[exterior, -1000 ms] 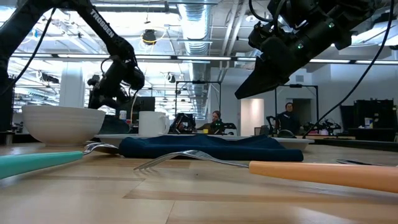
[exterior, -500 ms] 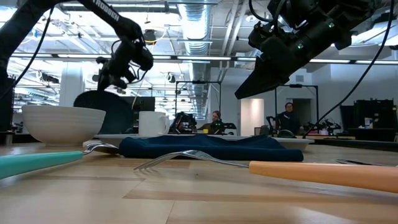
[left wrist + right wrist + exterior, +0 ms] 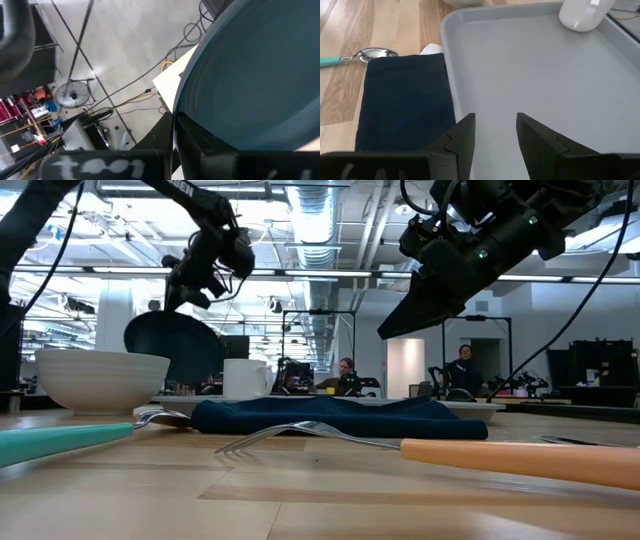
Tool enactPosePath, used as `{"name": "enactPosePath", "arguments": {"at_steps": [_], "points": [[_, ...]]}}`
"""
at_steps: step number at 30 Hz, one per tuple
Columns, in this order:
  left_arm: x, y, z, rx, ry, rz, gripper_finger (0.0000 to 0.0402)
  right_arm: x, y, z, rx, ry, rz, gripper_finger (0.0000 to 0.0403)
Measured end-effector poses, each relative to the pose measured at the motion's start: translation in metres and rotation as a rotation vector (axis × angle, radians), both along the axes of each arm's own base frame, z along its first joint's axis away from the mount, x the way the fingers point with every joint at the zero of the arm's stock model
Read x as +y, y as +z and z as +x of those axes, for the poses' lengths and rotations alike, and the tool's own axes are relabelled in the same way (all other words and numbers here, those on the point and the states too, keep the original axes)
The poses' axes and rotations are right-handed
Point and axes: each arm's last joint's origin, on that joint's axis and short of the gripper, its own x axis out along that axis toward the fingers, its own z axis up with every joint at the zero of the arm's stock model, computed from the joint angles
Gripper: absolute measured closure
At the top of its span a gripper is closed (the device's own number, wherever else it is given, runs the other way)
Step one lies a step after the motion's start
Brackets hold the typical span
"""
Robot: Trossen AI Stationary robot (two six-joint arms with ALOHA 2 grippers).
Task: Set up tray
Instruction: Put the black plate on the gray serving tray to the bottom of the white cup
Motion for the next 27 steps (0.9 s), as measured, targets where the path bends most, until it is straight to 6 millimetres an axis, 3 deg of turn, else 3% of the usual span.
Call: {"name": "enactPosePath", "arguments": {"at_steps": [8, 14, 23, 27], "points": [[-0.026, 0.035, -0.006, -0.032, -0.032, 0.118, 0.0401, 0.000, 0.000, 0.000, -0.001, -0.001, 0.001, 0.0269], [-0.055, 0.067, -0.011, -0.164, -0.062, 0.177, 0.0401, 0.000, 0.000, 0.000, -0.001, -0.001, 0.001, 0.0269], [-0.101, 0.124, -0.018, -0.609, -0.091, 0.205, 0.0401, 0.000, 0.001, 0.001, -0.013, -0.002, 0.003, 0.0269], [-0.118, 0.133, -0.012, -0.864, -0.057, 0.083, 0.0401, 0.000, 0.001, 0.001, -0.015, -0.002, 0.003, 0.0269]]}}
